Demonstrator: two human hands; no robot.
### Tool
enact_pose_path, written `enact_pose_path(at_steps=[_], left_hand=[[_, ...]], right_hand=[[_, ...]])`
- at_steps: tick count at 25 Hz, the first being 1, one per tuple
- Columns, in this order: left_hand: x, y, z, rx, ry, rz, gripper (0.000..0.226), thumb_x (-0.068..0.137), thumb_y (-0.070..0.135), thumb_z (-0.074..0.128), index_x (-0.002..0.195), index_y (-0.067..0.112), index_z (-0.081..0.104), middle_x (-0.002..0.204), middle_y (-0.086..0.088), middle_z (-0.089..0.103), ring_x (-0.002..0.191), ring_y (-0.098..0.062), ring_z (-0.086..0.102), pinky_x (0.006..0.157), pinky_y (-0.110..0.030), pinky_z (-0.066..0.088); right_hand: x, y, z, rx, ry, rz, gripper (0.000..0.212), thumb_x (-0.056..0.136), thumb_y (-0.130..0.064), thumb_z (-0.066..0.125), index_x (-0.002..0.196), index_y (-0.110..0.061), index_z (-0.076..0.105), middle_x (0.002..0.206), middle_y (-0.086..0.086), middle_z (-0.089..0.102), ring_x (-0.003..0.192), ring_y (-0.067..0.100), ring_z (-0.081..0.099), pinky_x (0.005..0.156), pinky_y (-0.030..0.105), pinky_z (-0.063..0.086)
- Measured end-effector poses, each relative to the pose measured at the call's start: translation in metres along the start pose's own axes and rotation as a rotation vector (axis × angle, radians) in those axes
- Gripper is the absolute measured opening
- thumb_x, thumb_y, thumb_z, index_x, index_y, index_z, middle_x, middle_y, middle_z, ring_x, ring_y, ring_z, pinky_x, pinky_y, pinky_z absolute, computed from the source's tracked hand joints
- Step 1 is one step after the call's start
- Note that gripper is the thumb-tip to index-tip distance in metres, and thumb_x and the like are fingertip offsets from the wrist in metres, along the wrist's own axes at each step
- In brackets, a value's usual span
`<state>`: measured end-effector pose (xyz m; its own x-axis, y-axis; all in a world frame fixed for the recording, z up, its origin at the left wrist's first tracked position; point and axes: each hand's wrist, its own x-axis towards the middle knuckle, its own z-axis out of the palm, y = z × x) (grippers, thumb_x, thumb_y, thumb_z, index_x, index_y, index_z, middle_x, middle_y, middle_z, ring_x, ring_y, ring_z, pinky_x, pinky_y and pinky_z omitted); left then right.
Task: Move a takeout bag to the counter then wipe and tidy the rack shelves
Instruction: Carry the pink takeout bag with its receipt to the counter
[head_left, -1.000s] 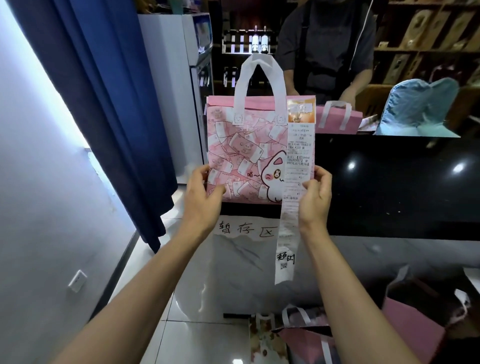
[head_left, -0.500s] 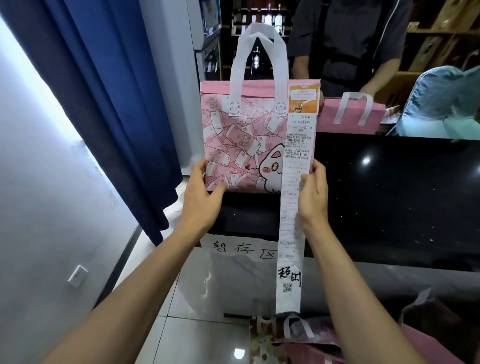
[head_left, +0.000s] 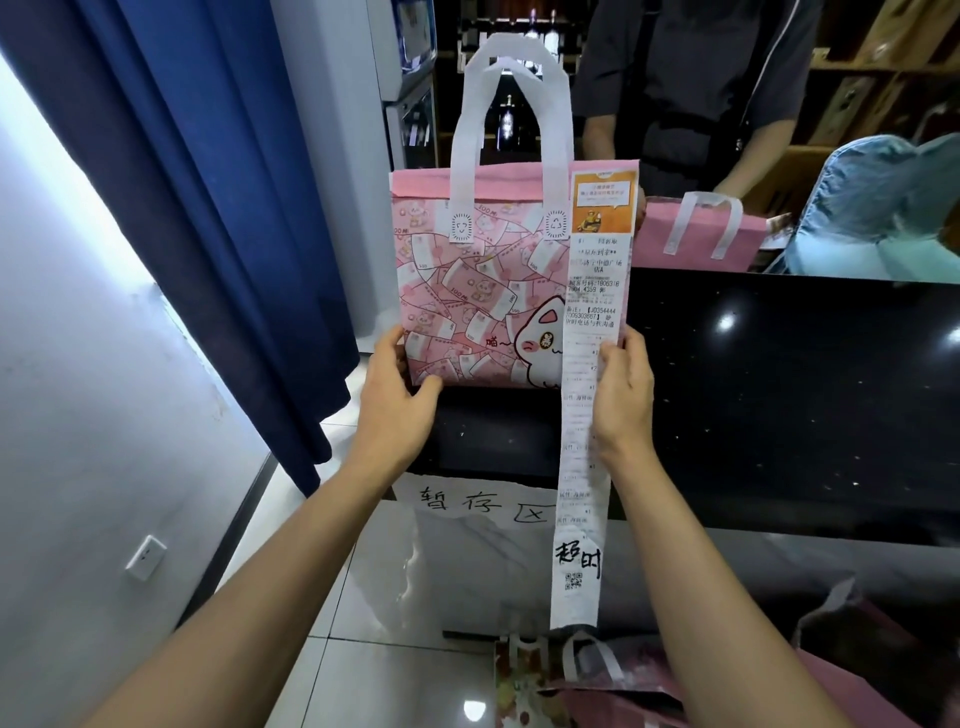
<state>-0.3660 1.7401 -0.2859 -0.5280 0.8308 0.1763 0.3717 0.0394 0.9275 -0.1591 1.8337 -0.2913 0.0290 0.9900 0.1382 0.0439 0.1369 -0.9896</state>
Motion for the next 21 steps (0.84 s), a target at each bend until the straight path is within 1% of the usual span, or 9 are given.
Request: enact_pose_path(at_steps=[1, 2, 4, 6, 9, 14, 18, 21], left_hand=[[-0.001, 0.0, 0.0, -0.001, -0.001, -0.004, 0.061, 0.09, 0.018, 0.064, 0.142, 0.036, 0.037, 0.115, 0.033, 0.052, 0.105, 0.022, 0.052, 0.08, 0.003, 0.04], [-0.002, 0.001, 0.0, 0.0, -0.003, -0.008, 0.062, 0.09, 0.017, 0.063, 0.143, 0.034, 0.036, 0.115, 0.032, 0.052, 0.104, 0.023, 0.051, 0.08, 0.003, 0.04], [-0.004, 0.003, -0.001, -0.002, -0.005, -0.013, 0.062, 0.091, 0.017, 0.063, 0.144, 0.033, 0.035, 0.12, 0.025, 0.052, 0.106, 0.018, 0.052, 0.084, -0.002, 0.039], [-0.005, 0.005, -0.002, -0.001, -0.008, -0.014, 0.062, 0.091, 0.017, 0.062, 0.144, 0.033, 0.034, 0.124, 0.019, 0.052, 0.109, 0.012, 0.052, 0.086, -0.007, 0.038], [-0.007, 0.007, -0.003, 0.016, -0.011, -0.007, 0.062, 0.091, 0.018, 0.063, 0.144, 0.032, 0.034, 0.125, 0.019, 0.052, 0.108, 0.01, 0.053, 0.086, -0.009, 0.038], [-0.006, 0.011, -0.005, 0.049, -0.027, 0.016, 0.063, 0.091, 0.022, 0.063, 0.146, 0.03, 0.034, 0.14, 0.011, 0.049, 0.119, -0.008, 0.055, 0.103, -0.03, 0.045], [-0.006, 0.014, -0.006, 0.068, -0.052, 0.022, 0.064, 0.089, 0.018, 0.061, 0.146, 0.029, 0.034, 0.139, 0.013, 0.05, 0.12, -0.009, 0.054, 0.106, -0.037, 0.046], [-0.004, 0.016, -0.005, 0.075, -0.061, 0.014, 0.064, 0.088, 0.017, 0.06, 0.146, 0.027, 0.034, 0.138, 0.011, 0.051, 0.121, -0.012, 0.054, 0.106, -0.041, 0.046]], right_hand=[[-0.001, -0.001, -0.001, -0.007, 0.008, -0.008, 0.046, 0.088, -0.053, 0.04, 0.126, -0.034, 0.057, 0.117, -0.008, 0.07, 0.105, 0.012, 0.068, 0.092, 0.05, 0.057], [-0.002, -0.002, -0.002, -0.016, 0.012, -0.016, 0.048, 0.087, -0.055, 0.04, 0.127, -0.035, 0.057, 0.116, -0.01, 0.07, 0.104, 0.009, 0.068, 0.091, 0.047, 0.057], [-0.004, -0.003, -0.005, -0.033, 0.015, -0.023, 0.05, 0.086, -0.058, 0.041, 0.128, -0.036, 0.056, 0.113, -0.012, 0.07, 0.101, 0.007, 0.068, 0.089, 0.046, 0.058], [-0.006, -0.004, -0.009, -0.045, 0.012, -0.028, 0.051, 0.086, -0.059, 0.042, 0.13, -0.036, 0.055, 0.112, -0.011, 0.07, 0.101, 0.01, 0.069, 0.088, 0.048, 0.058], [-0.008, -0.007, -0.012, -0.048, 0.013, -0.05, 0.048, 0.09, -0.053, 0.044, 0.132, -0.034, 0.054, 0.117, -0.012, 0.068, 0.106, 0.009, 0.067, 0.092, 0.047, 0.057], [-0.009, -0.007, -0.014, -0.036, 0.031, -0.084, 0.039, 0.096, -0.042, 0.05, 0.133, -0.032, 0.055, 0.12, -0.012, 0.066, 0.112, 0.006, 0.064, 0.097, 0.041, 0.055], [-0.01, -0.003, -0.015, -0.029, 0.038, -0.083, 0.04, 0.095, -0.043, 0.053, 0.134, -0.033, 0.054, 0.124, -0.013, 0.065, 0.116, 0.004, 0.062, 0.1, 0.036, 0.053], [-0.008, -0.002, -0.016, -0.024, 0.049, -0.09, 0.045, 0.094, -0.044, 0.054, 0.138, -0.03, 0.053, 0.126, -0.014, 0.064, 0.118, 0.002, 0.06, 0.1, 0.03, 0.05]])
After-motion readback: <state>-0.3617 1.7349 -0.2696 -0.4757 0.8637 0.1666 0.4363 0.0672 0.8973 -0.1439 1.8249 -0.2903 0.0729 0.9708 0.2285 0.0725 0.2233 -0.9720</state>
